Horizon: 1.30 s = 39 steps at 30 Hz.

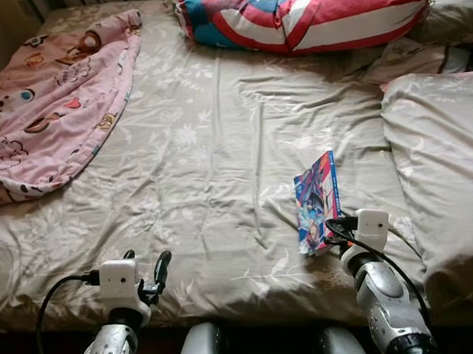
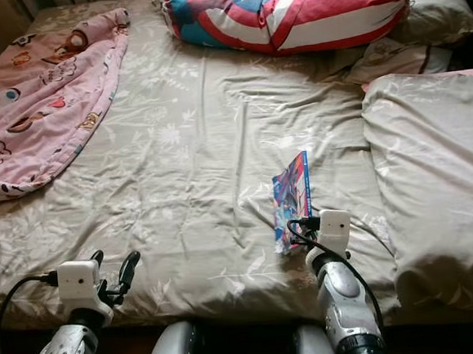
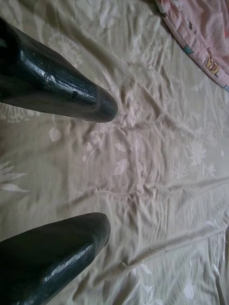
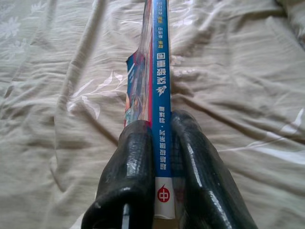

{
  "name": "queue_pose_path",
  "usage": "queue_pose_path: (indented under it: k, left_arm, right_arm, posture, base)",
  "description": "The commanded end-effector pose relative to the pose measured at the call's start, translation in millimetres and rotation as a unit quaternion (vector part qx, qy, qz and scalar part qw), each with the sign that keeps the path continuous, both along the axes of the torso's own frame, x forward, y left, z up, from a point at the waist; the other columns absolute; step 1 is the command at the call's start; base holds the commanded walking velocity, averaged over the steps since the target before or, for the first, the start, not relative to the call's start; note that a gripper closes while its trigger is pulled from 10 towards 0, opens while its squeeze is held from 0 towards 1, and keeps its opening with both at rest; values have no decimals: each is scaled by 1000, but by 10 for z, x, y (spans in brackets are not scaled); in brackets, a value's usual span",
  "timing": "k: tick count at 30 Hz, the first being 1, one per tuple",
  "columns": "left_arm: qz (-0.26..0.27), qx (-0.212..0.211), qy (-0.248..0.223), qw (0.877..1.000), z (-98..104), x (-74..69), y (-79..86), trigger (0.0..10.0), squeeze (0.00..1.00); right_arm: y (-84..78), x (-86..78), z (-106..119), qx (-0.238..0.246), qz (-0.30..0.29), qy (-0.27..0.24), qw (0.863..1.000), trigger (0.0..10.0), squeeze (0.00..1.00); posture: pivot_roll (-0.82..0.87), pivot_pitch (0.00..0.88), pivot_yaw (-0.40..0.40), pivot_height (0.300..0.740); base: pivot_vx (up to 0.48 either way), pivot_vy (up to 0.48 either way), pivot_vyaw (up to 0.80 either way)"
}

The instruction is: Clean up the room

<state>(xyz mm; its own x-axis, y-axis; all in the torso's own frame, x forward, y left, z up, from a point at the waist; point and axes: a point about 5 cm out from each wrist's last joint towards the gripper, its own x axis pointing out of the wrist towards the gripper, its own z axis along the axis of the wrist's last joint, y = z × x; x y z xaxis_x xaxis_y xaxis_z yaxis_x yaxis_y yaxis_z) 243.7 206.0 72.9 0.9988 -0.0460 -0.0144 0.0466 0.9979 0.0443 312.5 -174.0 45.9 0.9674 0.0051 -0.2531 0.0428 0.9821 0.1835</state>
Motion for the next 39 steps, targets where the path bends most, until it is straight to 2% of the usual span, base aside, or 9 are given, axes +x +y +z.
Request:
queue_pose_path:
  k: [1,8,12,17,26,30,35,39]
  left_arm:
    - [2,7,10,1000,-3,-45,66,10000,0]
    - [-3,13,13,1000,21,-52,100,10000,0]
    - [-6,16,16,1000,29,-51,105,10000,0]
    - [-8,16,17,1000,31,-38,95,10000,0]
    - [-9,13,17,1000,29,-14,73,10000,0]
    - [-9,11,16,1000,30,-6,63,10000,0]
    - [-10,10,16,1000,26,4,59,10000,0]
    - [-11,8,16,1000,22,11,47,10000,0]
  right_arm:
    - [39,36,-5,19,15,0,1000,10000,0]
    - [-16,23,-122,15,4,33,999,10000,0]
    - [-78,20,-131,15,-6,34,999,10000,0]
    - [-18,82,16,26,11,-13,1000,10000,0]
    - [30,97,166,43,14,-47,998,10000,0]
    - [45,62,231,51,14,-61,997,10000,0]
    - [32,-25,210,53,9,-51,997,10000,0]
    - [-48,-194,90,58,-7,-22,998,10000,0]
  posture:
    - [55,288,79,651]
    - [65,294,99,651]
    - [64,296,104,651]
    - [60,292,104,651]
    - [54,282,99,651]
    - [52,280,97,651]
    - [47,275,92,651]
    - [34,273,91,651]
  base:
    - [0,0,0]
    - [0,0,0]
    - [0,0,0]
    - [0,0,0]
    - [0,0,0]
    - [0,0,0]
    - [0,0,0]
    - [0,0,0]
